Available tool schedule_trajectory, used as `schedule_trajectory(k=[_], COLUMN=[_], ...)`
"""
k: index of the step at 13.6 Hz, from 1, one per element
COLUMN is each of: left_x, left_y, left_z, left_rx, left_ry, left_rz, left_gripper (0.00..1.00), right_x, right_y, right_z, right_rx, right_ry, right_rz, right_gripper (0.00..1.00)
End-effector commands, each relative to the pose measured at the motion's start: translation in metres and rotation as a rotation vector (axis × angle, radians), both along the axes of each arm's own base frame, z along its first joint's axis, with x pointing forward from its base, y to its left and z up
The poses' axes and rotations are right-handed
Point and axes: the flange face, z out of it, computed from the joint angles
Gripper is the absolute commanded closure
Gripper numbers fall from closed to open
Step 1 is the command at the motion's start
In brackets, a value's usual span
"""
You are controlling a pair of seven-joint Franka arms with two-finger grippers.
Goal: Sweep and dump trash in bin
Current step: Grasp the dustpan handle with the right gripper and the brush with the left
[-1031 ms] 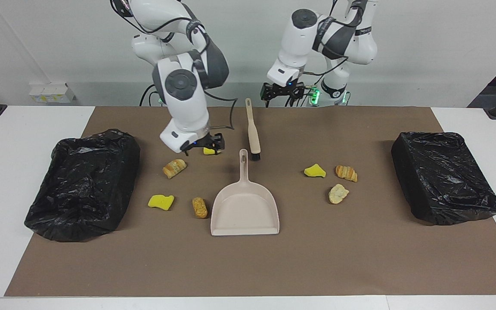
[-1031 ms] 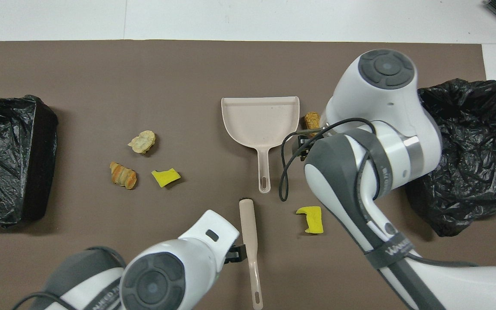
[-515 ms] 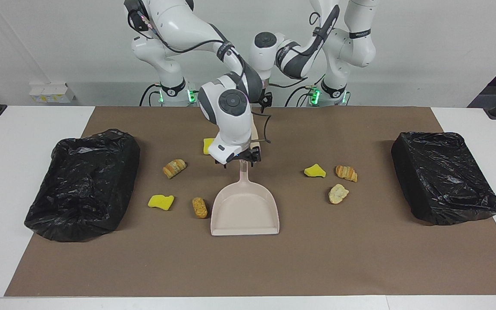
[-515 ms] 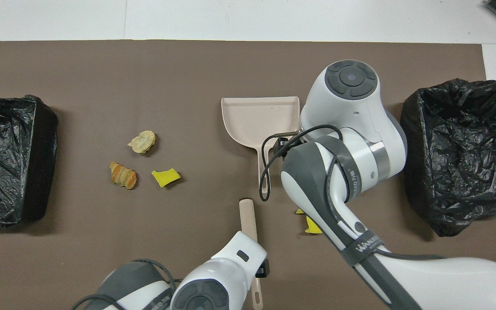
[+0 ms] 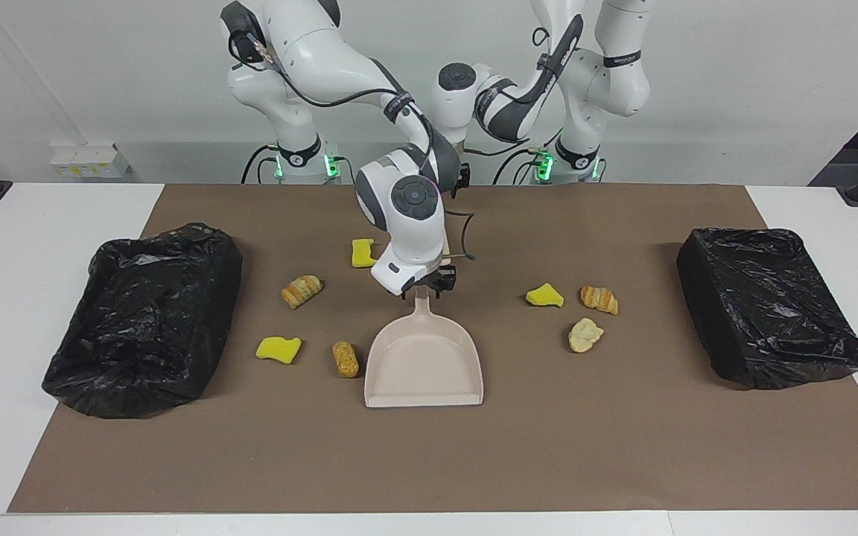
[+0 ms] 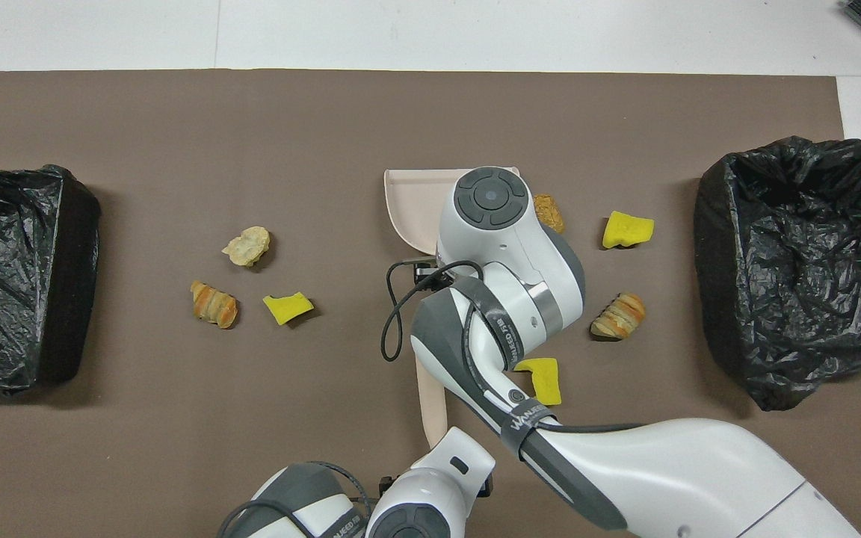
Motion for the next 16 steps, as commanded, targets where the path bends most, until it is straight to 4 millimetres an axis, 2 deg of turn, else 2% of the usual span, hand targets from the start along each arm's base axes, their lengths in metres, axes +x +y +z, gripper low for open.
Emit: schedule_trajectory(k=[1,4,7,8,9,11,12,13,15,16], left_x=[-0.005,-0.012,-0.002,-0.001,-0.001,0.002,0.003,0.005,0.023,0.034], left_y=[0.003,-0.003,-0.002,-0.003,-0.003,-0.003,-0.003,-0.001,0.004,0.011], left_z=[-0.004,-0.022,-0.014,-0.011,-0.011,-0.011,-0.011,-0.009,0.003,0.011], left_rx=[-0.014,0.013,0.020,0.018,0.018,0.018,0.020,0.022,0.038,0.066], left_ry=[-0.002,0.013,0.004,0.003,0.002,0.003,-0.003,-0.009,-0.043,-0.031], left_rz=[0.012,-0.010,-0.008,-0.009,-0.010,-0.005,-0.009,-0.009,-0.016,-0.003], left_gripper=[0.35,0.35,0.37,0.41,0.52,0.73,0.89,1.00,1.00,1.00], right_x=[-0.005,-0.005,-0.006,-0.006,-0.006,-0.005,-0.005,-0.005,-0.005,-0.004], right_y=[-0.002,0.000,-0.001,-0.002,-0.002,-0.001,-0.001,-0.001,-0.001,-0.002], right_z=[0.004,0.009,0.016,0.016,0.016,0.017,0.017,0.018,0.020,0.029], right_rx=[-0.011,-0.011,-0.005,-0.005,-0.005,-0.004,-0.004,-0.005,-0.002,0.005], right_ry=[-0.003,-0.007,-0.018,-0.017,-0.017,-0.019,-0.019,-0.019,-0.023,-0.036], right_rz=[-0.025,-0.058,-0.054,-0.048,-0.048,-0.054,-0.056,-0.058,-0.058,-0.046], right_gripper=[1.00,1.00,1.00,0.81,0.80,1.00,1.00,1.00,1.00,1.00])
